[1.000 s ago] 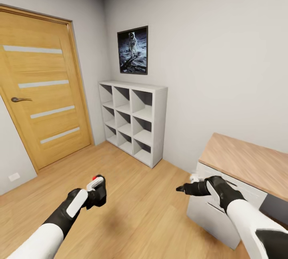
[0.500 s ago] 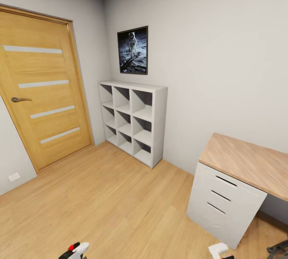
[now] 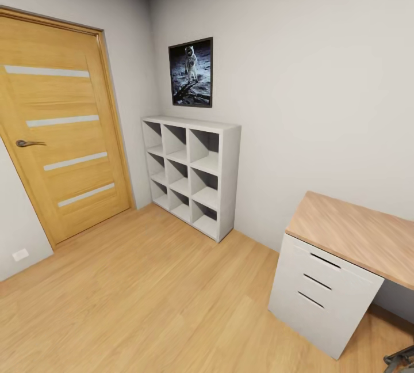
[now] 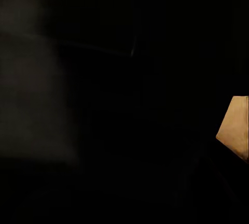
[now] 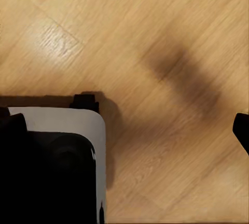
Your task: Attach the digital camera to the camera tripod in the bedroom.
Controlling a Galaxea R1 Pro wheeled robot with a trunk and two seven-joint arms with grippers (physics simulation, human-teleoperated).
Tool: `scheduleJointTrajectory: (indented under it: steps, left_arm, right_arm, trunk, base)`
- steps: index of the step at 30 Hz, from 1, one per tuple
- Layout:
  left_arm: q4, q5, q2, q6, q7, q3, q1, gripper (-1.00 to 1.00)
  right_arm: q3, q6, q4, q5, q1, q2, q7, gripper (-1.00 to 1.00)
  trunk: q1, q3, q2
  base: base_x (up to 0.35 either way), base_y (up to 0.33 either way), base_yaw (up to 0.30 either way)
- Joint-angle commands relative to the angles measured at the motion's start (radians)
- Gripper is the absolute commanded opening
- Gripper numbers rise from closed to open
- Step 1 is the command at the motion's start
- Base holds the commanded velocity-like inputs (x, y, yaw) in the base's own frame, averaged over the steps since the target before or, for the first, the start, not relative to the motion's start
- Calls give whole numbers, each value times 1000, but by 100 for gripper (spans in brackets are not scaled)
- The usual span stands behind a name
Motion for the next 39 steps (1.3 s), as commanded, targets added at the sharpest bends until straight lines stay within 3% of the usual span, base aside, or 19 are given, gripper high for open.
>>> scheduleJointTrajectory:
  steps: [1,3,8,21,39]
  left_arm:
    - [0,5,-1,2,-12,-11,7,-100]
    - [0,9,-2,-2,-85,-10,38,-100]
    - [0,13,-2,-3,-114,-10,49,-100]
    - [0,14,-4,-2,-116,-10,50,-100]
    - [0,12,-5,-2,-116,-10,50,-100]
  right_arm:
    - [-2,-9,1,-10,6,0,-1,100]
    - [-2,-105,1,-68,58,0,-4,100]
    - [4,-186,0,-76,101,1,-3,100]
    - [12,-196,-2,-3,105,17,-5,100]
    - [13,-196,-2,3,105,16,-5,100]
  trunk:
    - [0,-1,-1]
    - [0,-1,-1]
    - [0,-1,-1]
    - [0,-1,-1]
    - [0,-1,-1]
  base:
    - [0,0,0]
    - [0,0,0]
    - [0,0,0]
    - [4,0,0]
    - [283,0,5]
